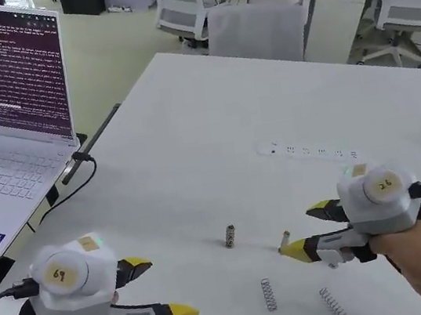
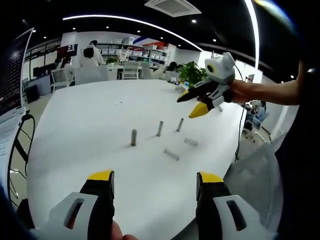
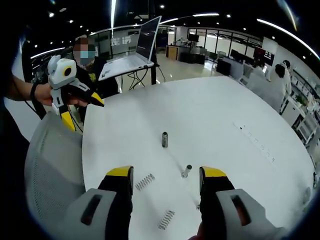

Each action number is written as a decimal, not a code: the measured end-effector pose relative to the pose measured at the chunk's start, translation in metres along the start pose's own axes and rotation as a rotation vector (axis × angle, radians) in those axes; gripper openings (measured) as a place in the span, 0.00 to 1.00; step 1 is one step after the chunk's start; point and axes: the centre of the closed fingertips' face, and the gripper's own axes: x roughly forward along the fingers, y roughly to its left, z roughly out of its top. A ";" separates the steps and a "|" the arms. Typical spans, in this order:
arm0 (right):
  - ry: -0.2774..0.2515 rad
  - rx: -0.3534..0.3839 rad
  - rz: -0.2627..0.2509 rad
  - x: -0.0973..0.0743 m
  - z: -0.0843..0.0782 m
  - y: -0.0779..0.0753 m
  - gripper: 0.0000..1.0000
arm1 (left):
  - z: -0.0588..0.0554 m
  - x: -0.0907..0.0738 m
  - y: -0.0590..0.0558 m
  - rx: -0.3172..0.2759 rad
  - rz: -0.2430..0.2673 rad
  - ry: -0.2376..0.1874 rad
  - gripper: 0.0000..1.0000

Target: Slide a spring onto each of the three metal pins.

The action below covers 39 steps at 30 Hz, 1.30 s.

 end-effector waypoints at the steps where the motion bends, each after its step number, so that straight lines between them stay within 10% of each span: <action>1: -0.004 0.008 -0.004 -0.002 -0.002 0.000 0.52 | 0.000 0.000 0.001 0.000 0.001 -0.001 0.62; 39: -0.088 0.279 -0.143 -0.071 -0.085 0.014 0.63 | 0.007 0.008 -0.002 -0.006 0.006 0.000 0.62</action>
